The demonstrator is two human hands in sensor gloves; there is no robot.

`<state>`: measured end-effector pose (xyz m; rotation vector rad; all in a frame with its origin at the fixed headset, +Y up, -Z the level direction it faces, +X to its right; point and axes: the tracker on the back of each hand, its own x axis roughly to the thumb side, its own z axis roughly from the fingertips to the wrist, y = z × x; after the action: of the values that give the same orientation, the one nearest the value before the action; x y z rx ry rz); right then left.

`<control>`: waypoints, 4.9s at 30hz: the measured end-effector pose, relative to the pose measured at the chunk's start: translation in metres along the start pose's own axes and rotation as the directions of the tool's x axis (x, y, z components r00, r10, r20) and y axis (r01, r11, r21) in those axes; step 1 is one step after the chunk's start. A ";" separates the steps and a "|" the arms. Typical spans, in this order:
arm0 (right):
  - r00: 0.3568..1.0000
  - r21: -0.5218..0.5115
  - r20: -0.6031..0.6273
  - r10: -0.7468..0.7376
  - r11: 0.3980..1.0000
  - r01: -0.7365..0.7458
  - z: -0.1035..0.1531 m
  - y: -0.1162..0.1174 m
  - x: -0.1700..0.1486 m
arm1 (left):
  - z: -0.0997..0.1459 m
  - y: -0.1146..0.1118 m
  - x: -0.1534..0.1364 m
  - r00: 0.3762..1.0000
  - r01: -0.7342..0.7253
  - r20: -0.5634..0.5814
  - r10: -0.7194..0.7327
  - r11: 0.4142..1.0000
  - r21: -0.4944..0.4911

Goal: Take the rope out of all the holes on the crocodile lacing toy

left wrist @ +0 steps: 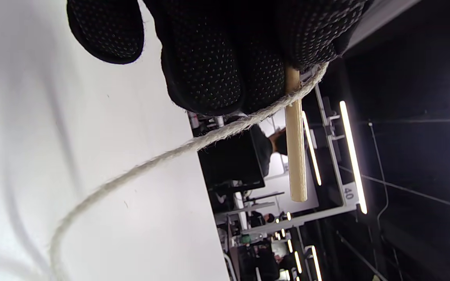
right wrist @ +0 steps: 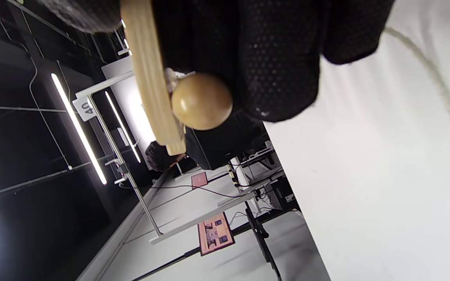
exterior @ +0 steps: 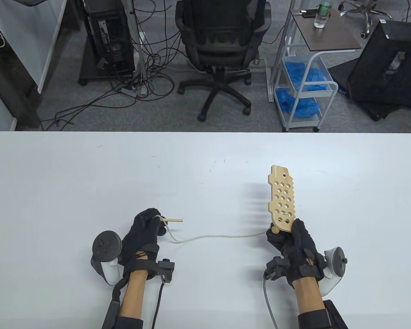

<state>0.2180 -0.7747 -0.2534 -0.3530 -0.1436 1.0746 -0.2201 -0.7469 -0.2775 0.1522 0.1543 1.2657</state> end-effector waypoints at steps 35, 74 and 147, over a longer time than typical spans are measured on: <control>0.970 0.431 0.178 0.166 0.873 -0.228 0.024 0.076 -0.030 | 0.019 -0.064 0.022 0.989 -0.076 0.097 0.112 0.946 -0.314; 0.960 0.518 0.218 0.178 0.812 -0.269 0.030 0.088 -0.031 | 0.023 -0.085 0.028 0.975 -0.143 0.063 0.211 0.825 -0.546; 0.674 0.030 0.463 0.576 0.750 -0.661 0.041 0.075 -0.004 | 0.038 -0.091 0.044 0.904 0.412 0.285 -0.319 0.828 -0.380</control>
<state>0.1418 -0.7372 -0.2418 0.0419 -0.3224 1.8398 -0.1148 -0.7324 -0.2601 -0.1268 -0.2750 0.8600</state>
